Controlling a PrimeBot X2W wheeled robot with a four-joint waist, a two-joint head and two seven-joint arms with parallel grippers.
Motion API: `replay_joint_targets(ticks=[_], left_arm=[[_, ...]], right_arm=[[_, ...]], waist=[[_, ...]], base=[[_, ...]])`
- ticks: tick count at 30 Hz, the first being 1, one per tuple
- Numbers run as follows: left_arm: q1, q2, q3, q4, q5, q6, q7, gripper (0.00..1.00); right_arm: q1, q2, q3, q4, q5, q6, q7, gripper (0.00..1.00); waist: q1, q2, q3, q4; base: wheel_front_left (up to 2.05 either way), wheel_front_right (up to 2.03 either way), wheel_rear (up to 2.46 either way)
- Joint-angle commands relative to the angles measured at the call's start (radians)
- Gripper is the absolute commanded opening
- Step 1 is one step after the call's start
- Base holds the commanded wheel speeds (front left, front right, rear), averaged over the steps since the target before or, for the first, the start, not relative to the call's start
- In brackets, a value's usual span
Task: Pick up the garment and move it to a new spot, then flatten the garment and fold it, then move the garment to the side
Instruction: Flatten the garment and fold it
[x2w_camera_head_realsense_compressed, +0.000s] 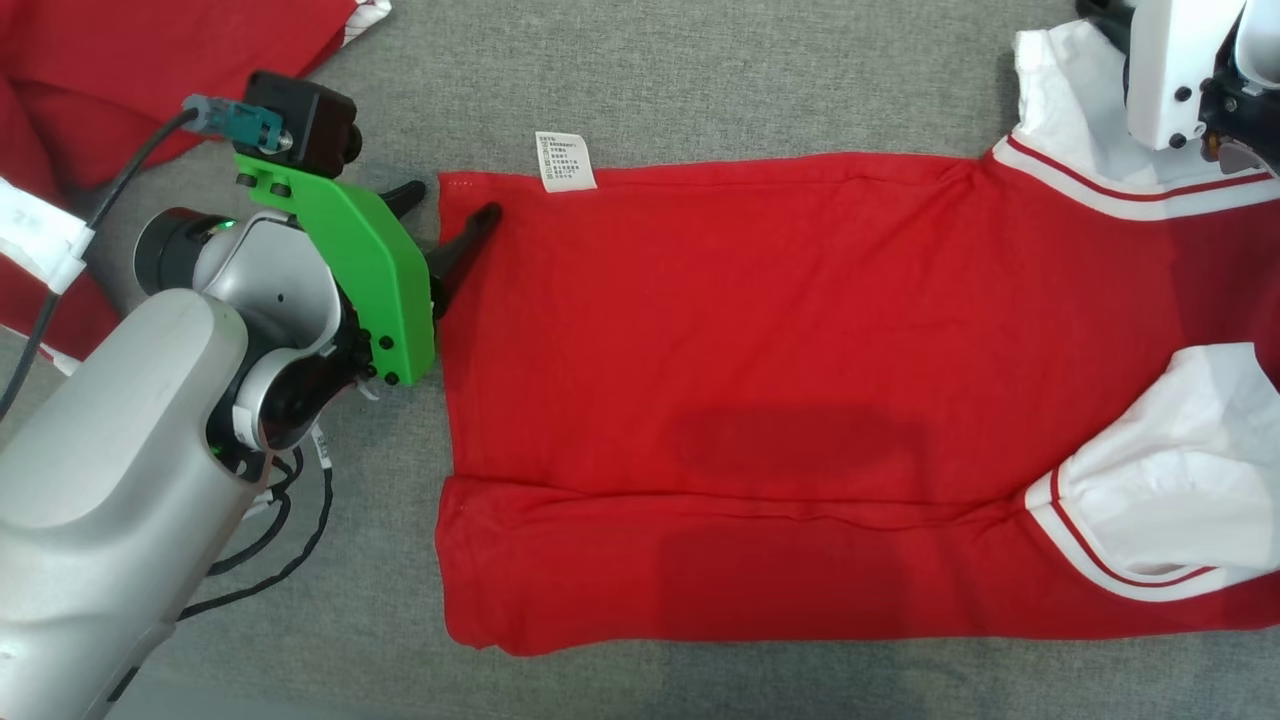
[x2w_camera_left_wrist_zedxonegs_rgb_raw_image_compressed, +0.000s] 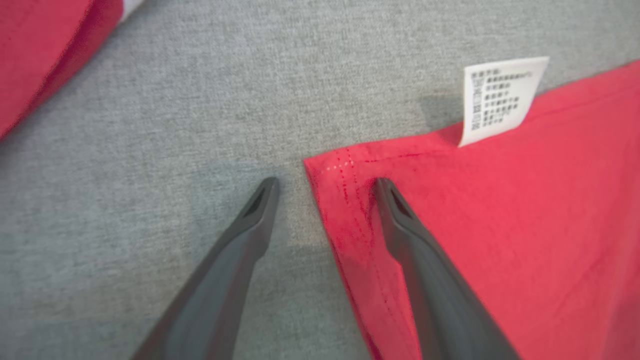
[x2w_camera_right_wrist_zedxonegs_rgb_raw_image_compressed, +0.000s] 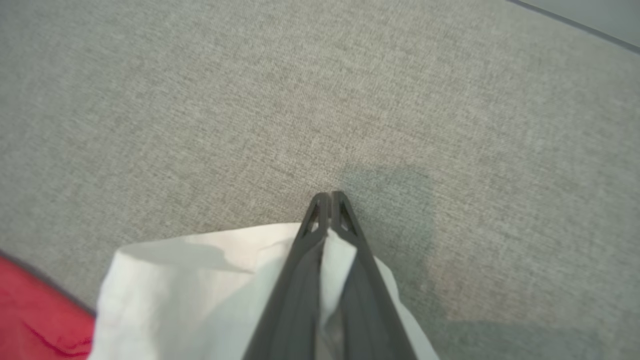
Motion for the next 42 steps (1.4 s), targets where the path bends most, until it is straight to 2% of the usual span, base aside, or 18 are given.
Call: replay_joint_targets(ticks=[1, 2, 4, 9, 13, 20, 23, 28, 35, 42], left_arm=[[0.011, -0.038, -0.031, 0.01, -0.005, -0.016, 0.006, 1.0], [0.01, -0.04, -0.033, 0.011, -0.003, -0.018, 0.005, 0.99], [0.015, -0.041, -0.031, 0.017, -0.004, -0.017, -0.004, 0.0], [0.044, -0.021, -0.027, 0.02, -0.013, -0.022, -0.012, 0.0], [0.083, 0.007, 0.0, -0.02, -0.011, -0.002, -0.069, 0.0], [0.221, 0.072, 0.044, -0.158, -0.008, 0.062, -0.172, 0.0], [0.306, 0.105, 0.058, -0.243, -0.002, 0.106, -0.215, 0.0], [0.393, 0.13, 0.039, -0.314, 0.025, 0.146, -0.248, 0.0], [0.498, 0.136, 0.027, -0.367, 0.033, 0.185, -0.308, 0.0], [0.595, 0.152, 0.053, -0.36, 0.025, 0.207, -0.398, 0.0]], right_arm=[[0.03, -0.004, 0.014, 0.017, 0.014, 0.0, -0.009, 0.0], [0.03, -0.002, 0.018, 0.012, 0.018, 0.0, -0.022, 0.0], [0.031, 0.005, 0.024, 0.008, 0.031, 0.0, -0.046, 0.0], [0.032, 0.011, 0.039, -0.006, 0.064, 0.0, -0.108, 0.0], [0.069, 0.0, 0.064, -0.035, 0.112, 0.0, -0.174, 0.0], [0.198, -0.088, 0.078, -0.147, 0.201, 0.0, -0.265, 0.0], [0.295, -0.136, 0.044, -0.216, 0.229, 0.0, -0.322, 0.0], [0.461, -0.167, -0.022, -0.305, 0.264, 0.0, -0.38, 0.0], [0.768, -0.133, -0.16, -0.455, 0.286, 0.0, -0.441, 0.0], [0.99, -0.054, -0.23, -0.576, 0.267, 0.0, -0.44, 0.0]], waist=[[0.0, 0.011, -0.01, -0.011], [0.0, 0.011, -0.014, -0.015], [0.0, 0.011, -0.025, -0.024], [0.0, 0.011, -0.062, -0.041], [0.0, 0.011, -0.119, -0.058], [0.0, 0.011, -0.212, -0.08], [0.0, 0.011, -0.249, -0.093], [0.0, 0.011, -0.294, -0.099], [0.0, 0.011, -0.328, -0.112], [0.0, 0.011, -0.339, -0.143]], base=[[0.0, 0.0, 0.0], [0.0, 0.0, 0.0], [0.0, 0.0, 0.0], [0.0, 0.0, 0.0], [0.0, 0.0, 0.0], [0.0, 0.0, 0.0], [0.0, 0.0, 0.0], [0.0, 0.0, 0.0], [0.0, 0.0, 0.0], [0.0, 0.0, 0.0]])
